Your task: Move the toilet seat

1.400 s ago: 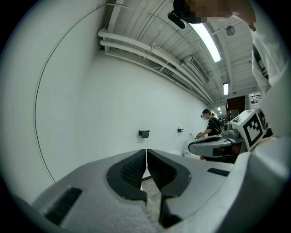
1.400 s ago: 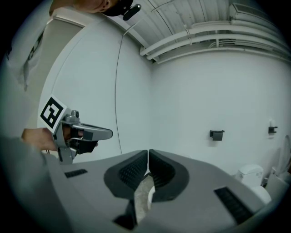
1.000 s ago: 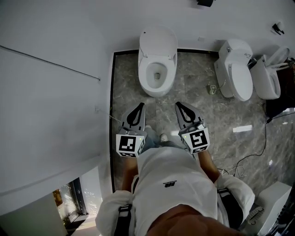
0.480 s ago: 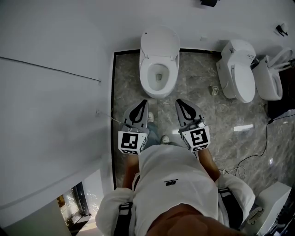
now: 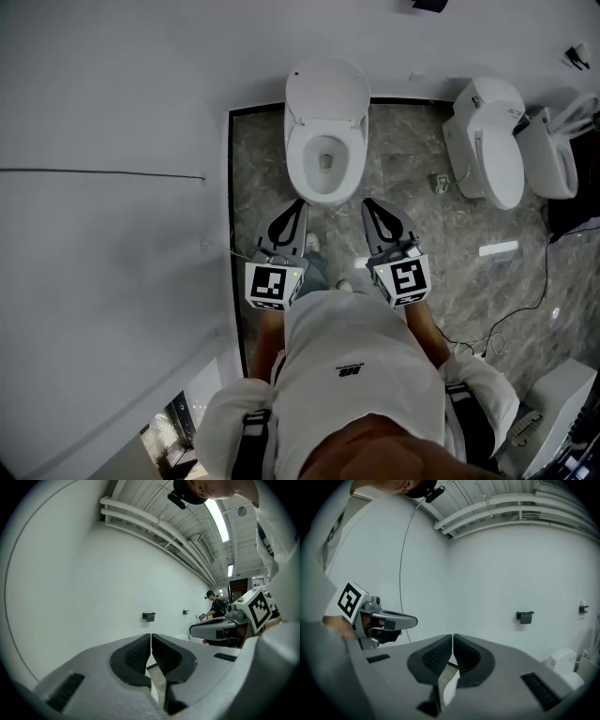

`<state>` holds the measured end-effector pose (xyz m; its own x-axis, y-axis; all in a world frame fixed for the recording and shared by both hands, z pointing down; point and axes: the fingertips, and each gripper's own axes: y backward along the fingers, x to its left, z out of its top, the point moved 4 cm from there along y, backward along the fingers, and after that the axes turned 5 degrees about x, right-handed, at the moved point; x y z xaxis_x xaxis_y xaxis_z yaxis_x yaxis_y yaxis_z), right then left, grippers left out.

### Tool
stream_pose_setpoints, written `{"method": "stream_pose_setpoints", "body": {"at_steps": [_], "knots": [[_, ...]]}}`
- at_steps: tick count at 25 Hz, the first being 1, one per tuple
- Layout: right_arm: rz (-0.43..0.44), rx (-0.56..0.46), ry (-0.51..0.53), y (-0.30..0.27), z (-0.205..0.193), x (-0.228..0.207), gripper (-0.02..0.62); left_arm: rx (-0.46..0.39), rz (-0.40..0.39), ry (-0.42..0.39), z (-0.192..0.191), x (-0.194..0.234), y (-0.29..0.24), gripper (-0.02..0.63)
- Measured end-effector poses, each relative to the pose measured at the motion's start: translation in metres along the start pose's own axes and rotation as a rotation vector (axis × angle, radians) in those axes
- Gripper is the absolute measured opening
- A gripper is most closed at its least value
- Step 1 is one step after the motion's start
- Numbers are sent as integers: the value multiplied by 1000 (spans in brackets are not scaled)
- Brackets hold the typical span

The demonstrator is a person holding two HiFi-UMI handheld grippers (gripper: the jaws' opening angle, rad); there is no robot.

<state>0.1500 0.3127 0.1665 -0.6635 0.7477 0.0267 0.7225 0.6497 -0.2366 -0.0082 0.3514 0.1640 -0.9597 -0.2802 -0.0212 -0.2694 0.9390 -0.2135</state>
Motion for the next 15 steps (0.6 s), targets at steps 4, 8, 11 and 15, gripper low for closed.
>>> {"method": "stream_pose_setpoints", "body": {"at_steps": [4,8,11,15], "knots": [[-31,18,-7,-28,1,-10,34,12,-30,-5,-1,24,-27,34],[-65,40,-21,-52,2,-18,34,15,-61,-9,1,46,-49,34],[-92,52,-37,-70,3,-24,34,22,-86,-9,0,63,-65,34],[-124,65,-48,-94,3,-28,34,31,-114,6,-6,85,-85,34]]}}
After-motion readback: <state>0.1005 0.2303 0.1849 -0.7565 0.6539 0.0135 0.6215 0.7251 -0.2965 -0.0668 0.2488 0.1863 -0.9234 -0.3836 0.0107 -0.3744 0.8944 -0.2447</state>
